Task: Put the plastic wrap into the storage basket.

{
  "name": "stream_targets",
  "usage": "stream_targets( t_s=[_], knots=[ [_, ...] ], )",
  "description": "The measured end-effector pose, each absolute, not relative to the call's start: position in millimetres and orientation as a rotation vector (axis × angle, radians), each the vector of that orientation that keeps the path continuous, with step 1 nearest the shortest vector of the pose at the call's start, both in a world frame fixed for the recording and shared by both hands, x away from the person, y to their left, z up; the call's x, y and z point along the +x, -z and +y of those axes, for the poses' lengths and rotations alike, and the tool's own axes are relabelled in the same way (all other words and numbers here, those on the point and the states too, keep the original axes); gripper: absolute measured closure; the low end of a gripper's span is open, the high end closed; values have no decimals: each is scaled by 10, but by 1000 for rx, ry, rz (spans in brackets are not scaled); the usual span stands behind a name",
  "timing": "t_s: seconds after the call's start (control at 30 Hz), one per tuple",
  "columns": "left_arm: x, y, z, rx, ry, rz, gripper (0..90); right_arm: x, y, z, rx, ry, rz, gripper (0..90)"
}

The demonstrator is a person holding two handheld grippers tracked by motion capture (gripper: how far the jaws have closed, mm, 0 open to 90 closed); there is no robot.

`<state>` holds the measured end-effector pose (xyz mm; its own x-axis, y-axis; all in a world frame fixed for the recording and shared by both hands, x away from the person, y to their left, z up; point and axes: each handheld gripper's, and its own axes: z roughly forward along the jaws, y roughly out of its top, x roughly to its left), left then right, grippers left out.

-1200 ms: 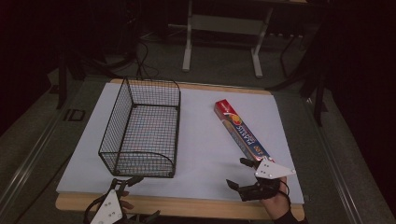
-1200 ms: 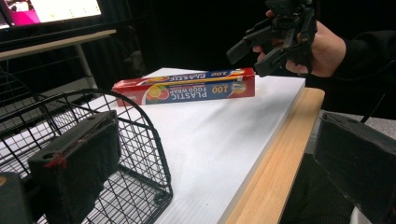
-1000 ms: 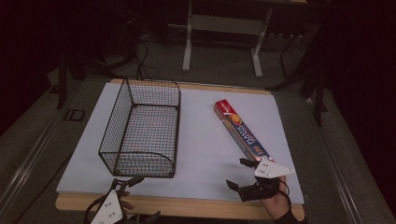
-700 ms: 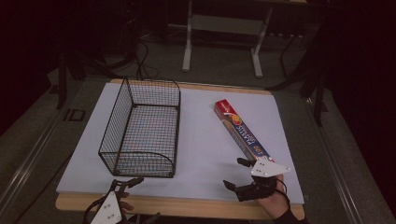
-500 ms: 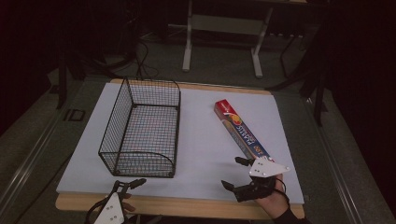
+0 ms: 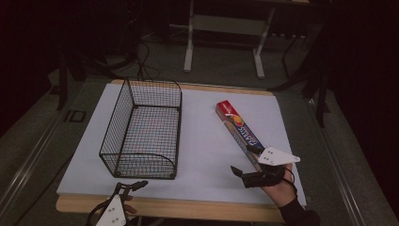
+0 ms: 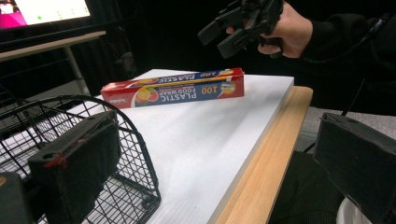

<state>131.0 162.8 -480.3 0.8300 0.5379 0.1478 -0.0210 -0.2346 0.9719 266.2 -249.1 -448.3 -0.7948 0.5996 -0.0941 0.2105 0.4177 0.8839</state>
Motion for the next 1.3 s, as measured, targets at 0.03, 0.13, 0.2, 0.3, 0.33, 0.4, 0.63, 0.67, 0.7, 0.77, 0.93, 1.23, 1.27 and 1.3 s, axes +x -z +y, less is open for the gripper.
stream_targets(
  t_s=[0.03,0.13,0.2,0.3,0.33,0.4,0.63,0.67,0.7,0.77,0.93,1.23,1.27,1.3],
  knots=[
    [1310,4804,1626,1744,-546,401,13,2681,4484,-2510,696,-1336,2278,106],
    [1310,4807,1622,1746,-547,402,13,2767,4506,-2582,732,-1303,2265,107],
    [1311,4807,1621,1745,-545,402,13,2833,4530,-2637,767,-1273,2260,117],
    [1316,4809,1621,1747,-543,402,13,2919,4559,-2707,801,-1250,2255,128],
    [1316,4809,1620,1748,-543,402,13,2950,4569,-2733,810,-1242,2251,129],
    [1316,4810,1619,1749,-544,402,13,3012,4591,-2772,836,-1213,2255,129],
    [1316,4811,1618,1751,-543,402,13,3203,4687,-2857,917,-1135,2296,129],
    [1316,4811,1618,1751,-543,402,13,3232,4699,-2863,933,-1127,2297,129],
    [1317,4811,1618,1752,-543,402,13,3251,4705,-2867,938,-1125,2303,129],
    [1318,4812,1617,1754,-541,402,13,3295,4723,-2871,956,-1101,2313,129],
    [1316,4812,1615,1754,-541,400,13,3411,4779,-2867,1003,-1046,2346,129],
    [1315,4812,1615,1754,-540,399,13,3586,4837,-2860,1093,-940,2380,137],
    [1314,4812,1614,1754,-541,398,13,3608,4844,-2861,1104,-935,2386,137],
    [1313,4811,1614,1754,-542,398,13,3631,4851,-2862,1109,-925,2388,142]
  ],
)
